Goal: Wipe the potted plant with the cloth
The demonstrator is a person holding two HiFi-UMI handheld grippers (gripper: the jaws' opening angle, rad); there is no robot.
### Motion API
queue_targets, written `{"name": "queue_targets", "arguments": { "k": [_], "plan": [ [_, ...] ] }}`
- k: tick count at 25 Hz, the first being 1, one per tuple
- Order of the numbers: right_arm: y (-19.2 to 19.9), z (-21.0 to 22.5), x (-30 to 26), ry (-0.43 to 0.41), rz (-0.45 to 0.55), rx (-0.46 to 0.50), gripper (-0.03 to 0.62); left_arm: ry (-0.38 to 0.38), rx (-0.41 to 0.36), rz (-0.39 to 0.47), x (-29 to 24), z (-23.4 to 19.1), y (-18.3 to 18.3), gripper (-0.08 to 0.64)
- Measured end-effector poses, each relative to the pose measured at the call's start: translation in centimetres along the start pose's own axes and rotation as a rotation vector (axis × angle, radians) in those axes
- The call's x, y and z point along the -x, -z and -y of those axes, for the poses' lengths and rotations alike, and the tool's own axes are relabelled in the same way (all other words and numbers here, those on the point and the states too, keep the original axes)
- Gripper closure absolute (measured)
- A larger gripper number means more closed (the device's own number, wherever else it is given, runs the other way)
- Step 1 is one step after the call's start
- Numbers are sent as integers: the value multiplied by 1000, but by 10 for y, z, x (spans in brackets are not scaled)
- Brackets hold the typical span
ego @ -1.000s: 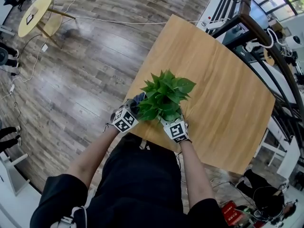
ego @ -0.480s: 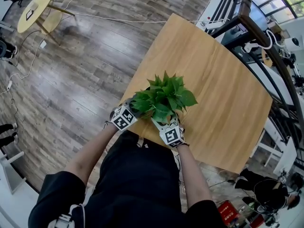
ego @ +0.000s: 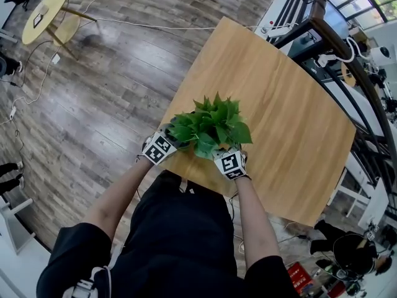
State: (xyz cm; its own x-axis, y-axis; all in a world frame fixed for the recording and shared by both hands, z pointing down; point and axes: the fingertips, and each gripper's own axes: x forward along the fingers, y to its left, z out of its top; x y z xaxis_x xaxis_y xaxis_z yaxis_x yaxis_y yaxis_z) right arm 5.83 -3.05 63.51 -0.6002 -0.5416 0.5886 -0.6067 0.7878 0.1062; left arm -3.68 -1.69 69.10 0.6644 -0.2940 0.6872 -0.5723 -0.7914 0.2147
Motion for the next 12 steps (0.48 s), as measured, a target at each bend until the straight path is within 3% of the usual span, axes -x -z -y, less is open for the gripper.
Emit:
{"name": "queue_targets", "arguments": {
  "k": [3, 5, 12],
  "plan": [
    [-10, -2, -9, -48, -9, 123, 313, -8, -19, -7, -2, -3, -6, 397],
    [-12, -5, -13, -70, -10, 145, 313, -12, -47, -18, -4, -4, -8, 397],
    [-13, -16, -3, -7, 38, 1, 313, -4, -106, -30, -3, 3, -9, 397]
  ]
}}
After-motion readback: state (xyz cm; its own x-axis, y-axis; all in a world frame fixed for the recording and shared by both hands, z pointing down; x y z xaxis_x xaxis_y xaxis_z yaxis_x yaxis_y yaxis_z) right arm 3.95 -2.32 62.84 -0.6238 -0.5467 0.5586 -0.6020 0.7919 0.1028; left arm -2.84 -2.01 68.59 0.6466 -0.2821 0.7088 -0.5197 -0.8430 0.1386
